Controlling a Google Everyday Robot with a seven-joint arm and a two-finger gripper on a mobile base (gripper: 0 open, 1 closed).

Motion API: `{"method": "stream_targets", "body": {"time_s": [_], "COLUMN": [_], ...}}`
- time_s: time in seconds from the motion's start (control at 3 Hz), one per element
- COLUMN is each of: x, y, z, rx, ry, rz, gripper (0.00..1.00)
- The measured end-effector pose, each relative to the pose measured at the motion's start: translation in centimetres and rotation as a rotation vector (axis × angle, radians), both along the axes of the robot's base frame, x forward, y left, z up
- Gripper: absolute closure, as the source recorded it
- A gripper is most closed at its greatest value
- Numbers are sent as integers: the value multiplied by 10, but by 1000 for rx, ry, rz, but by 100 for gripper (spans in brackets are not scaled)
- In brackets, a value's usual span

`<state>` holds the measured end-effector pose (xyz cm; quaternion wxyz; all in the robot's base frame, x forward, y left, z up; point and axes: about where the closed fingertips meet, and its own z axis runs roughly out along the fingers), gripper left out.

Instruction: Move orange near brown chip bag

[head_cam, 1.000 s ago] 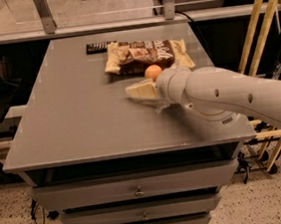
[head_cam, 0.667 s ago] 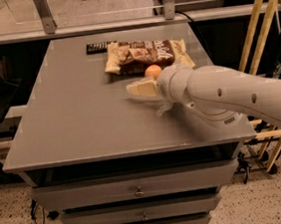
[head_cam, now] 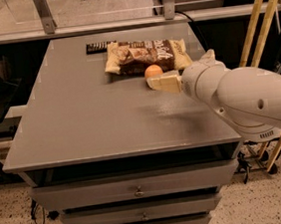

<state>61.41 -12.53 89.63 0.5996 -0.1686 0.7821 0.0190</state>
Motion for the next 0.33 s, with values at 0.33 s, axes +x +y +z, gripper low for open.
{"method": "stream_targets", "body": {"time_s": [0.33], "x": [0], "y": [0], "z": [0], "rx": [0], "ry": [0], "rz": [0], "gripper": [0]}}
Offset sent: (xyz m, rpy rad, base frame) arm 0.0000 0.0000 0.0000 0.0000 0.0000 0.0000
